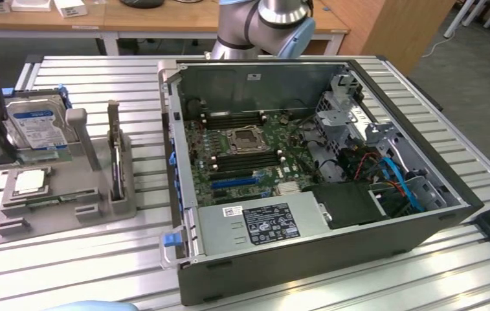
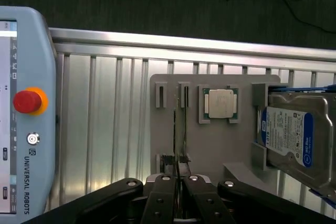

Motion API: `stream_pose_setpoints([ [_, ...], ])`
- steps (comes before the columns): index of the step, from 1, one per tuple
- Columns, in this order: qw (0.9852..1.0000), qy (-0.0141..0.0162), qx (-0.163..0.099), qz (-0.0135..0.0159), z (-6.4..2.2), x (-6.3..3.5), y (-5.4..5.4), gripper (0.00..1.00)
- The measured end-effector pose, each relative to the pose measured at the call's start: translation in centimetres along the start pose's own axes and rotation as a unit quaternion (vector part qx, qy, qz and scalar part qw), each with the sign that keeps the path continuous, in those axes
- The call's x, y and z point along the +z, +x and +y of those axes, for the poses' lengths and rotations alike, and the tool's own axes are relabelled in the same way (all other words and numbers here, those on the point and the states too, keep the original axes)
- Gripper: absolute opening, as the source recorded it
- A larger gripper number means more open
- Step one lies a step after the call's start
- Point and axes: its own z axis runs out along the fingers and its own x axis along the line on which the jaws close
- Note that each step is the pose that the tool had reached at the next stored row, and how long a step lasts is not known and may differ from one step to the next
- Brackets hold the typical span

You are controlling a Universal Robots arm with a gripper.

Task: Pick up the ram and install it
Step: 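Pick up the ram and move it above insertion slot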

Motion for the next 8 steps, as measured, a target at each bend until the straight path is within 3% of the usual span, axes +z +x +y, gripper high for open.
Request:
stream_pose_setpoints([
  [3,1.0000,0.0000,0.000,0.0000,0.02,-0.87,0.0,0.12],
  [5,1.0000,-0.0016,-0.001,-0.0021,-0.38,-1.66,-0.1,0.12],
  [8,1.0000,-0.0027,-0.001,-0.0045,-1.01,-2.09,-0.1,0.12],
])
